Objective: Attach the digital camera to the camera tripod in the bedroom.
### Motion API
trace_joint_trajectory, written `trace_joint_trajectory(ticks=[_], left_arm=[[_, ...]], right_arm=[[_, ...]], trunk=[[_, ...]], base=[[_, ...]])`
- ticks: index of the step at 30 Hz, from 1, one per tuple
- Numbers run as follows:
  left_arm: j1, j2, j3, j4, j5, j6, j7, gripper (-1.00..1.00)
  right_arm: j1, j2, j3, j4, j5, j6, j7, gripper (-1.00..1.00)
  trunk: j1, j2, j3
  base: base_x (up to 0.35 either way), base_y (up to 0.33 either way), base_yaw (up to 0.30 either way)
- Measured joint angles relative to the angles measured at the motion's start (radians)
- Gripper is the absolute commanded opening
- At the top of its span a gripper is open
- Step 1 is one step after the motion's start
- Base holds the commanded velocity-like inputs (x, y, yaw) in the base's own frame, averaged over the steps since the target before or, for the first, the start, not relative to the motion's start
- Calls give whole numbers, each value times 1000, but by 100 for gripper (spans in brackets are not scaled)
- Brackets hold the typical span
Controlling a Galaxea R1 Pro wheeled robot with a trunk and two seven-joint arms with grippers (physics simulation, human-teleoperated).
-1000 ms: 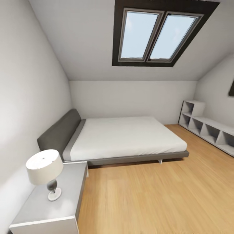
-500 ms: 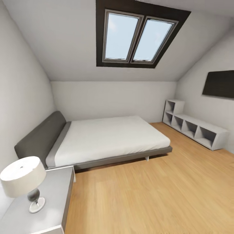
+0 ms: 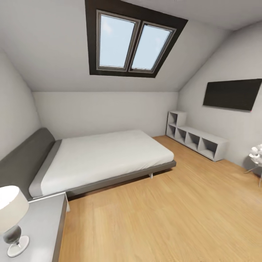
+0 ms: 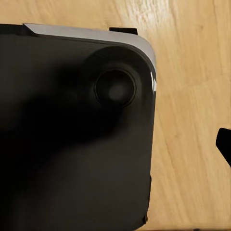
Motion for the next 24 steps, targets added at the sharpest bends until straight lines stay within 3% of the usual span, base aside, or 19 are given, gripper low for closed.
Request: trace_joint_trajectory(ticks=[24], left_arm=[[0, 0, 1, 0, 0, 0, 0, 100]], right_arm=[[0, 2, 0, 0, -1, -1, -1, 100]], trunk=[[0, 0, 9]], base=[[0, 0, -283]])
